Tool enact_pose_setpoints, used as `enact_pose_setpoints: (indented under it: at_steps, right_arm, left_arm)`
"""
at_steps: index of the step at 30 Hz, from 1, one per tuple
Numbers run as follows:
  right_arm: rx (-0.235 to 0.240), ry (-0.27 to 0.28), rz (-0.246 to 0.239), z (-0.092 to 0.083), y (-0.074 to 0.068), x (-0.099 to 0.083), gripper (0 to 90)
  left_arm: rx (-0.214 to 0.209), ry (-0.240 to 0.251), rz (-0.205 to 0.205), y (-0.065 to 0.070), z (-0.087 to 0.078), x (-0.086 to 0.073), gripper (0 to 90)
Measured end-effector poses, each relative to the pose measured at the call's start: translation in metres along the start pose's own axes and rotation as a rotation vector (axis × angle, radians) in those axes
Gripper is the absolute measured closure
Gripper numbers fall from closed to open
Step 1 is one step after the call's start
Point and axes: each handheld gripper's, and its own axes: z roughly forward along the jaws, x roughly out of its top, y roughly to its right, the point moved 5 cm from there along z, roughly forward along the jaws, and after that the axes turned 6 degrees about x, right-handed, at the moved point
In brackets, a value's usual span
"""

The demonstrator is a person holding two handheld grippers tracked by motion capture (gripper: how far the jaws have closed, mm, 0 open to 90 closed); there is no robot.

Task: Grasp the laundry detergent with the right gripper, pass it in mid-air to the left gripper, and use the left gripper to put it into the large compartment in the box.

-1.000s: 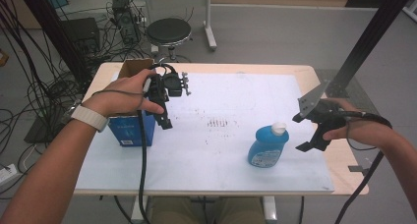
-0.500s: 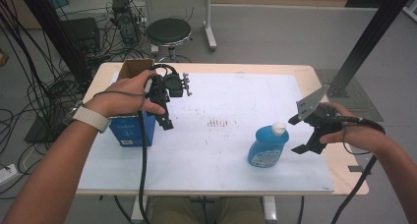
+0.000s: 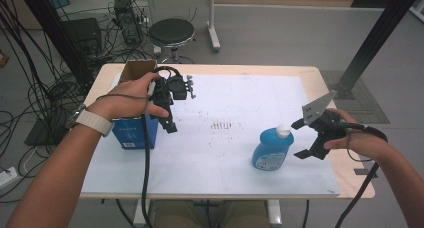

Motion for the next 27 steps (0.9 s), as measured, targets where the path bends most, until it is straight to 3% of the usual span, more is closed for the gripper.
enact_pose_setpoints:
  at_steps: [9, 27]
  right_arm:
    - [-0.002, 0.038, -0.006, 0.005, 0.001, -0.002, 5.1]
    - [0.004, 0.062, -0.013, 0.014, 0.001, -0.004, 4.9]
  left_arm:
    - [-0.003, -0.003, 0.001, 0.000, 0.001, 0.001, 9.0]
    - [-0.004, 0.004, -0.001, 0.001, 0.003, 0.003, 9.0]
